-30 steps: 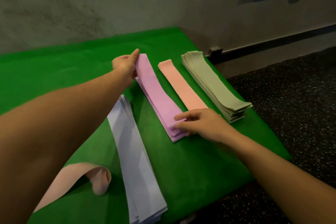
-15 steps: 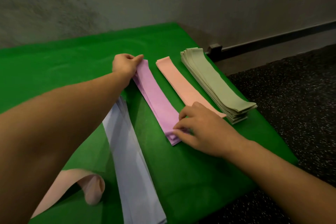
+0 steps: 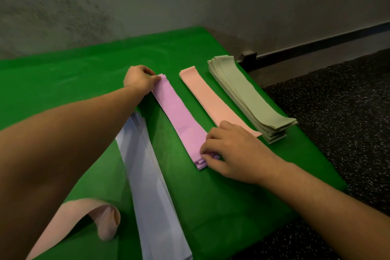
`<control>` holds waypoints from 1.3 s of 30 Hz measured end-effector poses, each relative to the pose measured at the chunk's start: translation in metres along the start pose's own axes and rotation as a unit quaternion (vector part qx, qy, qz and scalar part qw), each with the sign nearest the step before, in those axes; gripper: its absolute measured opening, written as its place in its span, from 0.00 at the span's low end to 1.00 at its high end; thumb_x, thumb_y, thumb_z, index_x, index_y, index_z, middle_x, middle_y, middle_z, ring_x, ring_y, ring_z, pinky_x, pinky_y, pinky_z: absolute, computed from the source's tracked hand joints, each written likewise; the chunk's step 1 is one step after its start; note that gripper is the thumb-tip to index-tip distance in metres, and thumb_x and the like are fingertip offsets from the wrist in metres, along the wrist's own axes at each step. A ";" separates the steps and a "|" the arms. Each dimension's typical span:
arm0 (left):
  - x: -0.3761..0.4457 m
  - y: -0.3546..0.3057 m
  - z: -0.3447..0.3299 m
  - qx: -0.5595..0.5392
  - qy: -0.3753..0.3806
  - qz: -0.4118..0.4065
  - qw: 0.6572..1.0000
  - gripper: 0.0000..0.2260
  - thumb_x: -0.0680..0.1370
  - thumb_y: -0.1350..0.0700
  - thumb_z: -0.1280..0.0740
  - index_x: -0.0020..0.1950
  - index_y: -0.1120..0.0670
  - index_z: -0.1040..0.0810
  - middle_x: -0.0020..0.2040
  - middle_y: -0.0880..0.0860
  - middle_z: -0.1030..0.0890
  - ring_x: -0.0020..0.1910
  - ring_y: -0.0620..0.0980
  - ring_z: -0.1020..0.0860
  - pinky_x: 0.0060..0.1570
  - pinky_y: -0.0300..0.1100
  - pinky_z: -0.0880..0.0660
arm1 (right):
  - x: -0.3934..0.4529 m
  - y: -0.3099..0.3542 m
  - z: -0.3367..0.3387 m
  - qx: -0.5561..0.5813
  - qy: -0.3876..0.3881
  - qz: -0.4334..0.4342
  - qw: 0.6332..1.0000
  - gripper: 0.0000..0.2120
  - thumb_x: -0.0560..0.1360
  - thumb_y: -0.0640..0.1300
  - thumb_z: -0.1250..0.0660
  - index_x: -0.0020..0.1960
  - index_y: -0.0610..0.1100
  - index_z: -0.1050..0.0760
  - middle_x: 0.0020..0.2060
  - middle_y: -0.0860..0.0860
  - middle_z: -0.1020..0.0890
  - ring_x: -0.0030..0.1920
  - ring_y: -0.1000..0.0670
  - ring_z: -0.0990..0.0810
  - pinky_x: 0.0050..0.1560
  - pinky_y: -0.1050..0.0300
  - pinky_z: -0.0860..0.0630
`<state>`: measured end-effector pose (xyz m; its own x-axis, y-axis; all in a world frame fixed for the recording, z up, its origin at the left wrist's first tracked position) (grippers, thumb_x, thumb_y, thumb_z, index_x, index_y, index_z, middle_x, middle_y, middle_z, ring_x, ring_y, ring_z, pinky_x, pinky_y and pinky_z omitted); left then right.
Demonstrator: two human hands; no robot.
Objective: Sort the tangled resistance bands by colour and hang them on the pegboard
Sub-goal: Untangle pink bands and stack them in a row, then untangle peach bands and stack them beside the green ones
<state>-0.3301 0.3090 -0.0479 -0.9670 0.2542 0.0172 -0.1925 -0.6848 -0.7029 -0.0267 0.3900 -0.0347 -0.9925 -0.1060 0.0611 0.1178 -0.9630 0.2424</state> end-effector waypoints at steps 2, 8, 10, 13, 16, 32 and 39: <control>-0.002 -0.005 0.005 -0.018 0.002 0.004 1.000 0.09 0.74 0.51 0.25 0.48 0.53 0.20 0.47 0.52 0.20 0.45 0.51 0.22 0.49 0.45 0.23 | 0.000 0.002 0.004 0.008 -0.005 -0.006 1.000 0.16 0.78 0.57 0.43 0.59 0.54 0.22 0.51 0.58 0.22 0.51 0.56 0.33 0.52 0.57 0.33; -0.032 -0.039 0.055 -0.032 -0.022 -0.056 0.998 0.09 0.75 0.51 0.26 0.50 0.54 0.21 0.42 0.52 0.21 0.33 0.48 0.26 0.38 0.42 0.29 | 0.003 0.029 0.034 0.025 -0.020 -0.010 0.999 0.16 0.79 0.57 0.41 0.63 0.54 0.23 0.56 0.56 0.22 0.53 0.56 0.33 0.57 0.55 0.31; -0.053 -0.045 0.080 -0.041 -0.026 -0.085 0.995 0.08 0.76 0.51 0.27 0.49 0.53 0.21 0.42 0.51 0.21 0.36 0.48 0.25 0.38 0.42 0.29 | 0.005 0.046 0.045 0.026 -0.026 -0.002 0.999 0.15 0.80 0.55 0.39 0.63 0.53 0.23 0.58 0.55 0.21 0.54 0.55 0.33 0.59 0.53 0.30; -0.096 -0.041 0.120 -0.038 -0.036 -0.125 0.991 0.07 0.76 0.53 0.27 0.49 0.55 0.20 0.43 0.51 0.20 0.39 0.47 0.25 0.35 0.38 0.31 | 0.009 0.081 0.057 0.032 -0.043 0.018 0.998 0.14 0.79 0.53 0.36 0.62 0.52 0.22 0.56 0.53 0.20 0.55 0.51 0.28 0.59 0.50 0.29; -0.144 -0.018 0.153 -0.029 -0.028 -0.136 0.990 0.07 0.77 0.53 0.28 0.52 0.55 0.19 0.45 0.50 0.20 0.40 0.46 0.24 0.33 0.34 0.31 | 0.010 0.121 0.060 0.033 -0.055 0.041 0.997 0.14 0.77 0.53 0.35 0.60 0.52 0.21 0.52 0.52 0.19 0.54 0.49 0.26 0.57 0.48 0.27; -0.315 0.156 0.196 -0.018 0.074 -0.070 0.995 0.11 0.76 0.53 0.27 0.56 0.49 0.22 0.56 0.48 0.20 0.57 0.47 0.23 0.56 0.39 0.28 | 0.039 0.205 -0.025 -0.175 0.073 -0.077 0.979 0.21 0.73 0.56 0.36 0.63 0.50 0.22 0.57 0.47 0.23 0.60 0.45 0.29 0.57 0.50 0.30; -0.334 0.128 0.196 -0.008 0.043 -0.152 0.987 0.22 0.72 0.50 0.25 0.65 0.50 0.24 0.62 0.47 0.22 0.61 0.44 0.25 0.59 0.36 0.32 | 0.035 0.229 -0.003 0.012 0.018 -0.075 0.997 0.08 0.74 0.51 0.33 0.52 0.50 0.24 0.48 0.50 0.16 0.45 0.47 0.21 0.41 0.58 0.32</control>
<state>-0.0647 0.0022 -0.0044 -0.8471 0.5041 0.1683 -0.4680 -0.5574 -0.6858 -0.0349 0.1654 0.0197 -0.9995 0.0301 -0.0120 -0.0322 -0.9626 0.2690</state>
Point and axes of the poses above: each hand's wrist, its own x-axis towards the middle knuckle, its own z-axis out of the back of the hand, y = z × x, the point moved 8 cm from there along x, towards the middle knuckle
